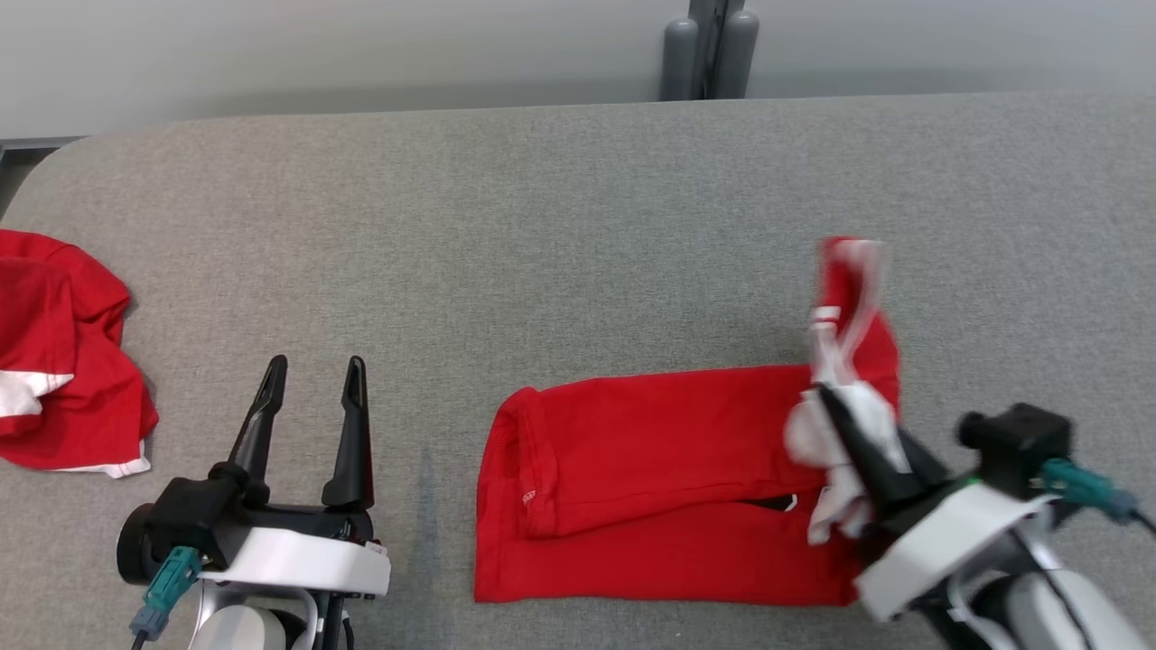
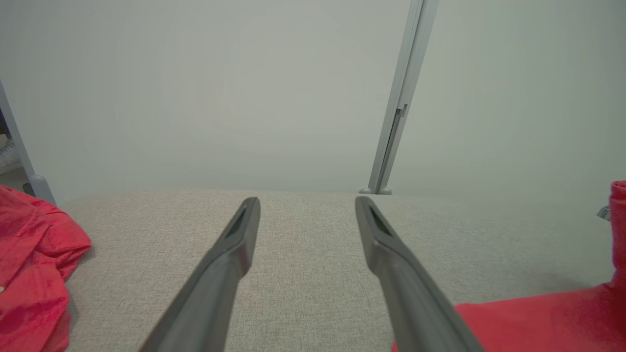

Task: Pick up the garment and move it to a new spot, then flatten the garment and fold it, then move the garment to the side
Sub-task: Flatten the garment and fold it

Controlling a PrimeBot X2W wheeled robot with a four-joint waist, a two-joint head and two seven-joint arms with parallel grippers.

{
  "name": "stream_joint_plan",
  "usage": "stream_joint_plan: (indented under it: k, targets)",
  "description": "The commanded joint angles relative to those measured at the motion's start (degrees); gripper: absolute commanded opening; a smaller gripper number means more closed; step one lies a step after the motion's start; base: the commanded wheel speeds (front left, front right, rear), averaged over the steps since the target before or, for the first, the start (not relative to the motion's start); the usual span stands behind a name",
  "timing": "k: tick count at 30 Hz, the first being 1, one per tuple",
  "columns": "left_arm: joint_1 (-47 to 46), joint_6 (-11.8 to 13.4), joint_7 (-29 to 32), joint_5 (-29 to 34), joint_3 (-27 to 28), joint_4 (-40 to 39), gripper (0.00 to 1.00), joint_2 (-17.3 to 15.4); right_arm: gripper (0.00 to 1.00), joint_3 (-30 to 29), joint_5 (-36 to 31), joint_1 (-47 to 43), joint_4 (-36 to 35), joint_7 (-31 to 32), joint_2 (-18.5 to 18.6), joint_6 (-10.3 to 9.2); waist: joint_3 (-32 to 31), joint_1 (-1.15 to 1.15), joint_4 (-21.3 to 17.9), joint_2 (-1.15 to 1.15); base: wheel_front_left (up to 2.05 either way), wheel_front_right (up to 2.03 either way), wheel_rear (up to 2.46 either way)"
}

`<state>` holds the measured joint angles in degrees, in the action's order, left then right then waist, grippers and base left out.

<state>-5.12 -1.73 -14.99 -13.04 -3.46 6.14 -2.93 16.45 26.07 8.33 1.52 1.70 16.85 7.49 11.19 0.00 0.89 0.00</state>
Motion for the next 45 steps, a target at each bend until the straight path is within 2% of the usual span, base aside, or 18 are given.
stream_joint_plan:
  k: [1,2,5,7,11,17,21,22,23,24,28,32,43,45]
  targets:
    - [-0.9,-0.4,-0.3,0.0,-0.2,0.2,1.0,-0.2,0.0,3.6,0.1,1.6,-2.4,1.4,-2.4,0.01,0.0,0.0,0.6,0.0,0.0,0.0,0.0]
    - [-0.9,-0.4,-0.3,0.0,-0.2,0.2,1.0,-0.2,0.0,3.6,0.1,1.6,-2.4,1.4,-2.4,0.01,0.0,0.0,0.6,0.0,0.0,0.0,0.0]
    - [-1.3,-0.3,-0.3,-0.1,-0.6,0.6,1.0,-0.1,0.0,8.6,1.4,3.0,-2.0,2.1,-6.1,0.01,-0.1,0.0,1.6,0.0,0.0,0.0,0.0]
    - [-1.4,-0.3,-0.3,-0.2,-0.8,0.8,1.0,-0.2,0.0,11.6,2.9,3.9,0.1,2.2,-8.8,0.01,0.0,0.0,2.2,0.0,0.0,0.0,0.0]
    - [-1.7,-0.2,-0.2,-0.4,-1.2,1.0,1.0,-0.1,0.0,15.4,4.5,6.9,6.3,-0.3,-12.0,0.01,0.5,0.0,3.6,0.0,0.0,0.0,0.0]
    - [-2.8,-0.2,-0.2,-0.8,-2.5,1.2,1.0,-0.1,0.0,20.7,6.9,11.7,16.2,-5.6,-13.7,0.01,1.8,0.0,5.3,0.0,0.0,0.0,0.0]
    - [-3.0,0.2,-0.3,-1.1,-3.0,1.3,1.0,-0.1,0.0,24.6,9.7,14.2,20.3,-8.4,-13.8,0.01,2.4,0.0,5.8,0.0,0.0,0.0,0.0]
    - [-3.1,0.3,-0.3,-1.2,-3.0,1.3,1.0,-0.1,0.4,25.7,10.3,14.9,20.8,-9.1,-13.8,0.01,2.5,0.0,5.8,0.0,0.0,0.0,0.0]
    - [-3.1,0.3,-0.3,-1.2,-3.0,1.4,1.0,-0.1,0.94,26.9,11.1,15.5,21.0,-9.8,-13.9,0.01,2.5,0.0,5.7,0.0,0.0,0.0,0.0]
    - [-3.1,0.5,-0.3,-1.2,-3.0,1.4,1.0,-0.1,1.0,27.7,11.9,16.1,21.0,-10.7,-13.8,0.01,2.6,0.0,5.6,0.0,0.0,0.0,0.0]
    - [-3.1,0.5,-0.3,-1.2,-3.0,1.6,1.0,-0.1,1.0,28.9,13.7,18.1,20.3,-13.9,-13.8,0.01,2.4,0.0,5.2,0.0,0.0,0.0,0.0]
    - [-3.1,0.6,-0.3,-0.9,-2.8,1.6,1.0,-0.1,1.0,25.6,13.4,18.7,18.5,-16.0,-13.1,0.01,2.1,0.0,4.6,0.0,0.0,0.0,0.0]
    - [-1.3,1.3,-0.2,-0.5,-0.7,2.1,1.0,-0.1,1.0,1.6,1.8,8.9,12.6,-16.9,-5.7,0.01,0.0,0.0,2.4,0.0,0.0,0.0,0.0]
    - [-1.1,1.3,-0.2,-0.5,-0.5,2.2,1.0,-0.1,1.0,-0.4,0.9,7.6,12.2,-16.9,-5.4,0.01,-0.3,0.0,2.2,0.0,0.0,0.0,0.0]
